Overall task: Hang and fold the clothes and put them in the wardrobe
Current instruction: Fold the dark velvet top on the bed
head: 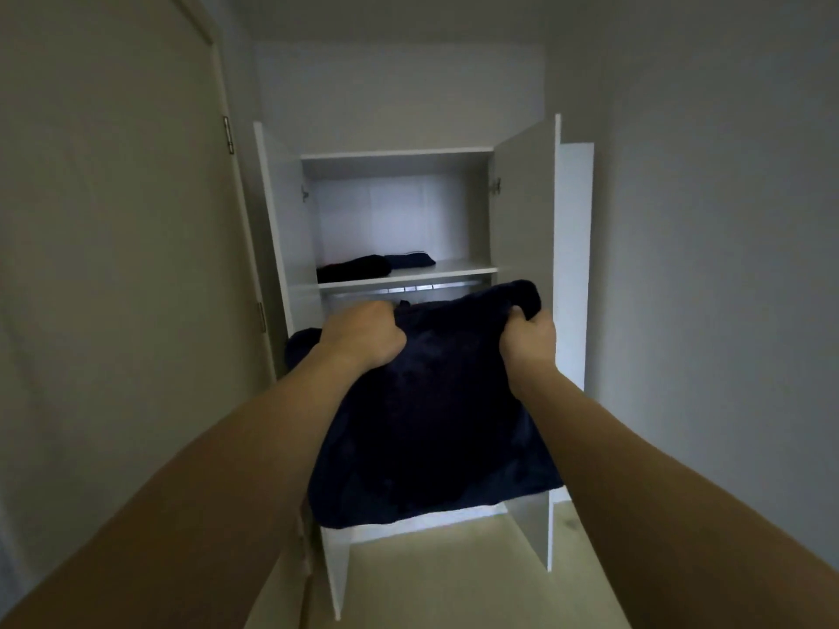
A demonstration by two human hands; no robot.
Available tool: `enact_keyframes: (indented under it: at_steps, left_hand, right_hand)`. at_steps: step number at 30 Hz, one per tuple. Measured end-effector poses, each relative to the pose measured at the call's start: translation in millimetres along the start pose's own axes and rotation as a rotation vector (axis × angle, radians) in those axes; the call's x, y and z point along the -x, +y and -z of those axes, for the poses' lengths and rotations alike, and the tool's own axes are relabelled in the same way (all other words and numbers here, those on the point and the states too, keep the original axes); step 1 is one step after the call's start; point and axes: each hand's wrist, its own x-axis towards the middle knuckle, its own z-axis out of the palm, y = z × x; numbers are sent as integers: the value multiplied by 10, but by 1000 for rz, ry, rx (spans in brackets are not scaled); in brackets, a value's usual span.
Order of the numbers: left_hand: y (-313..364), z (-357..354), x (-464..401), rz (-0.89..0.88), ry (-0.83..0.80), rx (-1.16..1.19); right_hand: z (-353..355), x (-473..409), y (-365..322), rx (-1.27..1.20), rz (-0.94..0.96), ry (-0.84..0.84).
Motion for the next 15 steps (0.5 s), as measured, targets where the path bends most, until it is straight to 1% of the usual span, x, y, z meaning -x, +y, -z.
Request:
enact_keyframes:
  at_steps: [3,6,11,15]
  left_hand:
    - [-345,-229,-948,23,30,1]
    - [-523,-464,-1910,21,33,10]
    - [-546,-1061,-3399,-43,-3,-24]
    - [-547,-1472,-4527,-59,22,-71]
  right_hand:
    - [-592,-820,81,-40,-27,1]
    - [-1047,-1636,156,-70,-34,19]
    - [-1471,-3030,491,-95,-69,70]
    - [-1852,-4206,747,-134,-20,62]
